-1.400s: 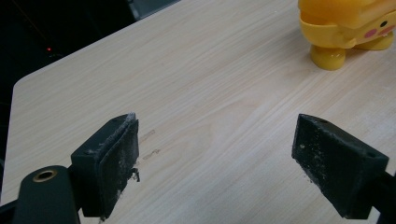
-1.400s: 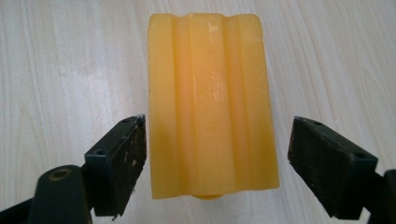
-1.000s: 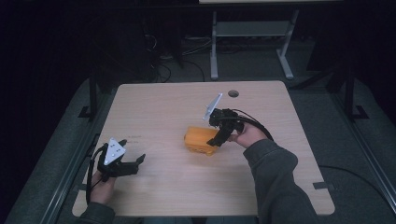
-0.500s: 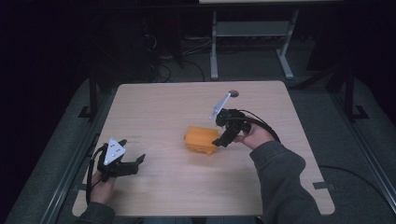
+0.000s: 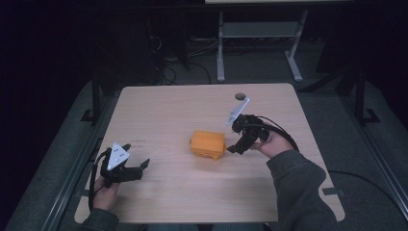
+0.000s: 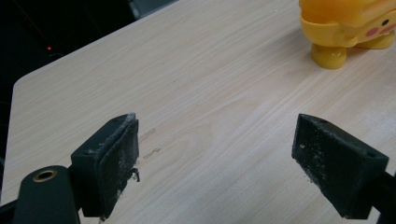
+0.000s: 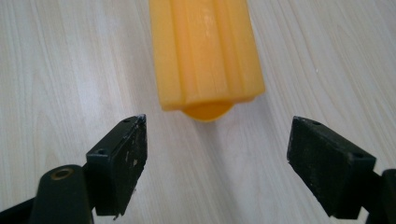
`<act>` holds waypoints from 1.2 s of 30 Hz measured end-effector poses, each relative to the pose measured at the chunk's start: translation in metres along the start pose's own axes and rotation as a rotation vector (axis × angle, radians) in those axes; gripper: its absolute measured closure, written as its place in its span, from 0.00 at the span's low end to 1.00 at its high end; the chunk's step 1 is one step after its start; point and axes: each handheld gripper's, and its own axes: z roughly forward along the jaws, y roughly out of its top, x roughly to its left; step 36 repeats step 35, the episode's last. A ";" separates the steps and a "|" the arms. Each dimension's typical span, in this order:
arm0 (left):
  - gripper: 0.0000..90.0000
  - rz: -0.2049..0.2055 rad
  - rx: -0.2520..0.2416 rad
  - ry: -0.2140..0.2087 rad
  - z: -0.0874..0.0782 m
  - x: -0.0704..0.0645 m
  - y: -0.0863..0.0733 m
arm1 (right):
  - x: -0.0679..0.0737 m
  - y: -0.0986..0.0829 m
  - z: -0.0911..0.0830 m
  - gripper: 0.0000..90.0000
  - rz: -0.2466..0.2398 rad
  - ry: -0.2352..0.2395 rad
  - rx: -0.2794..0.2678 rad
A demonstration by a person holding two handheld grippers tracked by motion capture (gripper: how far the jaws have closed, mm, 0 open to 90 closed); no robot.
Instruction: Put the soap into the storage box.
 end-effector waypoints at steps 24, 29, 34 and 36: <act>0.16 0.002 0.003 -0.003 0.000 -0.001 0.000 | 0.011 -0.071 -0.015 0.22 0.108 -0.031 0.000; 0.16 0.004 0.001 -0.003 0.000 -0.002 -0.001 | 0.017 -0.091 -0.013 0.22 0.128 -0.036 -0.011; 0.16 0.005 0.001 -0.007 0.001 -0.003 -0.001 | 0.034 -0.122 -0.013 0.20 0.176 -0.051 -0.073; 0.16 0.005 0.001 -0.007 0.001 -0.003 -0.001 | 0.037 -0.129 -0.013 0.20 0.183 -0.059 -0.082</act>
